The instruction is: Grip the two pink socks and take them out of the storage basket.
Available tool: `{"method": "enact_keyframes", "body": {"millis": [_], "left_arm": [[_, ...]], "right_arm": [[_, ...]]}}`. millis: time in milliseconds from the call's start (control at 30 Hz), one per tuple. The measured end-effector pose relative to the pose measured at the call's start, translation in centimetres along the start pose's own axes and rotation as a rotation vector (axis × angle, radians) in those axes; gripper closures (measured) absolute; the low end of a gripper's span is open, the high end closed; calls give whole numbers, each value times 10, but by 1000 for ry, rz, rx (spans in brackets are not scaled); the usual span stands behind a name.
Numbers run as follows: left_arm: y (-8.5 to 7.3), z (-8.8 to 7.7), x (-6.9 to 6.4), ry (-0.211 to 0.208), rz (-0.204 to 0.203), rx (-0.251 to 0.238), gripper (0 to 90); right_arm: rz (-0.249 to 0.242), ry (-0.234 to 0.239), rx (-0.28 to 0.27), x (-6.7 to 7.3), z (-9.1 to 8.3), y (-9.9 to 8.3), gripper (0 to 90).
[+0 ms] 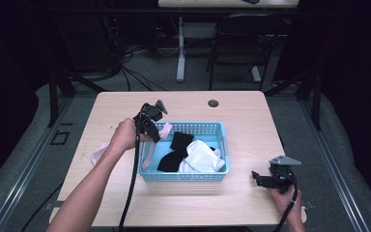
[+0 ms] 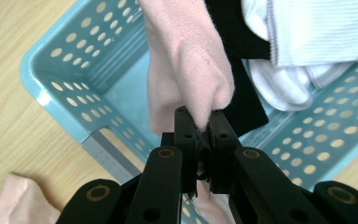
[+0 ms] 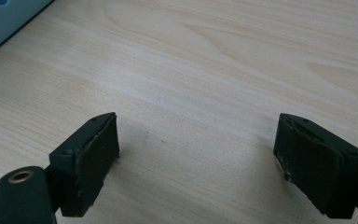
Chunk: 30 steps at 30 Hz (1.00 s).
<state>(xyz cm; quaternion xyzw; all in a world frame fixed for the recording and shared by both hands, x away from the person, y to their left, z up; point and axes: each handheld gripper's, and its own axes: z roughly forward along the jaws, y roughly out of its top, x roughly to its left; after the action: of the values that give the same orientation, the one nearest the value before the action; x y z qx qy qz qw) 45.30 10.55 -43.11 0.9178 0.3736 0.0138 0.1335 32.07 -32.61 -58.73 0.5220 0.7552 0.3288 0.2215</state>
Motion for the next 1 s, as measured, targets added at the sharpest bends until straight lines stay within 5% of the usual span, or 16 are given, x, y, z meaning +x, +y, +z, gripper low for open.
{"method": "enact_keyframes", "body": {"millis": [433, 1000], "left_arm": [[5, -40, -3, 9, 18, -29, 849], [-18, -86, 14, 41, -10, -55, 846]], "right_arm": [[1, 1, -1, 0, 0, 0, 135], [-2, -3, 2, 0, 0, 0, 135]]}}
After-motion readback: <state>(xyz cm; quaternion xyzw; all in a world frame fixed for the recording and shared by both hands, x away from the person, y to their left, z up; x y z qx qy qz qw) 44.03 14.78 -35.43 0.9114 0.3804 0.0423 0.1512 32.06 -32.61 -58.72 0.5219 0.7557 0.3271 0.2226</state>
